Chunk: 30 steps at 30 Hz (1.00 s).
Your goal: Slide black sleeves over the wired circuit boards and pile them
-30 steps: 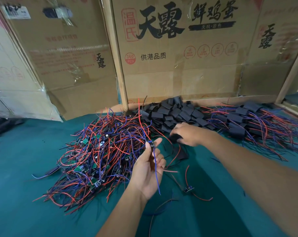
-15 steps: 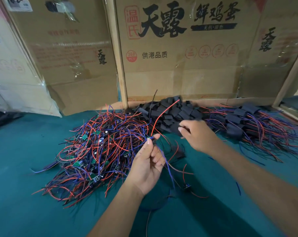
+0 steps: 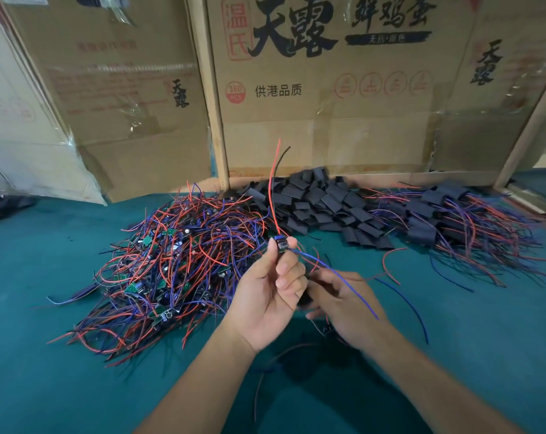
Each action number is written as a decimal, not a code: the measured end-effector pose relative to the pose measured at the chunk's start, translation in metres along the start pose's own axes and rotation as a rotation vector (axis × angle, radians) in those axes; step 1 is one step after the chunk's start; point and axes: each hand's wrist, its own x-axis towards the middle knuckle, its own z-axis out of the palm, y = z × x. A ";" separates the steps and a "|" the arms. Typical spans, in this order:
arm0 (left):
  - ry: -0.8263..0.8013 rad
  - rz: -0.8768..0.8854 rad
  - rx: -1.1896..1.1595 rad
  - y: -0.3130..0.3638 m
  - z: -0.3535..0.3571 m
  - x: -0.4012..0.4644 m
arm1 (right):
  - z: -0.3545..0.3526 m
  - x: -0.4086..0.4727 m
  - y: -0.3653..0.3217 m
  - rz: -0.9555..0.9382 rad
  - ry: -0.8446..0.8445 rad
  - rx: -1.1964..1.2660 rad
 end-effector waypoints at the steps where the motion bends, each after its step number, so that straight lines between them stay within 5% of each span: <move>1: -0.015 -0.012 0.010 -0.003 0.001 0.000 | 0.003 -0.002 0.002 -0.001 -0.010 -0.019; 11: -0.075 -0.021 -0.045 0.002 0.005 -0.002 | 0.001 -0.002 -0.006 0.237 -0.291 0.640; 15: -0.094 0.005 -0.011 0.006 0.002 -0.001 | -0.001 0.001 -0.005 0.253 -0.237 0.693; 20: 0.027 0.111 0.037 0.017 -0.006 0.003 | -0.047 0.009 -0.012 -0.049 0.116 0.113; 24: 0.186 0.174 0.119 0.021 -0.012 0.008 | -0.081 0.011 -0.017 -0.136 0.241 0.295; 27: 0.279 0.191 0.243 0.020 -0.014 0.009 | -0.095 0.005 -0.027 -0.266 0.214 0.087; 30: 0.324 0.209 0.393 0.019 -0.014 0.009 | -0.093 -0.006 -0.039 -0.438 0.017 -0.485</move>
